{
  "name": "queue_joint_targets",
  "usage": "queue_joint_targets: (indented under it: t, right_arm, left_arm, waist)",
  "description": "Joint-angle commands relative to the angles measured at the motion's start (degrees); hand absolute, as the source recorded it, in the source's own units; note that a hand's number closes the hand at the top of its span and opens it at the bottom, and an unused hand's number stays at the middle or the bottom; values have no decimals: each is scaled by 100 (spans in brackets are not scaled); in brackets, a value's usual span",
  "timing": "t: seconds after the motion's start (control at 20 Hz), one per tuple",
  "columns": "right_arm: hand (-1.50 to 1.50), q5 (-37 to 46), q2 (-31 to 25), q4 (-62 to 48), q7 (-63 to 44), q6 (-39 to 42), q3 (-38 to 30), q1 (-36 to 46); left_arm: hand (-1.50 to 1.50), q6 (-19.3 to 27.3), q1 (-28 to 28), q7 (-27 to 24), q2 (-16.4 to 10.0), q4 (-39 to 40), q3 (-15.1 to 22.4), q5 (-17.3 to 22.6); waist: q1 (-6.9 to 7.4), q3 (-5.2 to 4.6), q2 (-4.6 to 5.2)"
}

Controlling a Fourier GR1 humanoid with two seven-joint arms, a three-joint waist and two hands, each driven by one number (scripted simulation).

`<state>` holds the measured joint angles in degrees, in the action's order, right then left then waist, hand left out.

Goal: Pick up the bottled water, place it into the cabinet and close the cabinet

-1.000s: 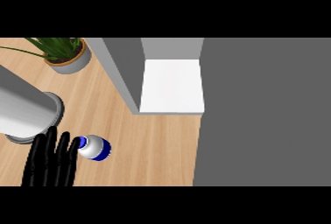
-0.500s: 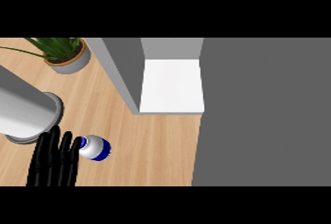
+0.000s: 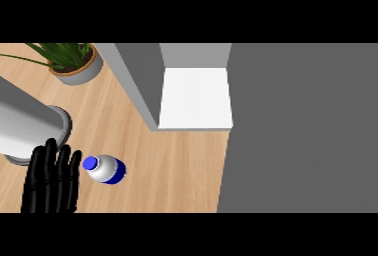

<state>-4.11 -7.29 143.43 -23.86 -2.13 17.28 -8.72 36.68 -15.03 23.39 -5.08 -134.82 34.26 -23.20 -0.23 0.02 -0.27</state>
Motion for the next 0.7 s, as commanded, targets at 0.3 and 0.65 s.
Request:
queue_joint_targets:
  t: [0.3,0.65]
  right_arm:
    - [-150,324,20,1063,-598,-279,442,-154]
    - [-150,3,-146,947,-463,-127,90,-219]
  left_arm:
    - [-150,-112,42,-315,-247,53,-1093,710]
    - [-150,-321,10,-1457,-243,1383,-1924,1746]
  waist:
    - [3,-10,8]
    - [-25,-9,14]
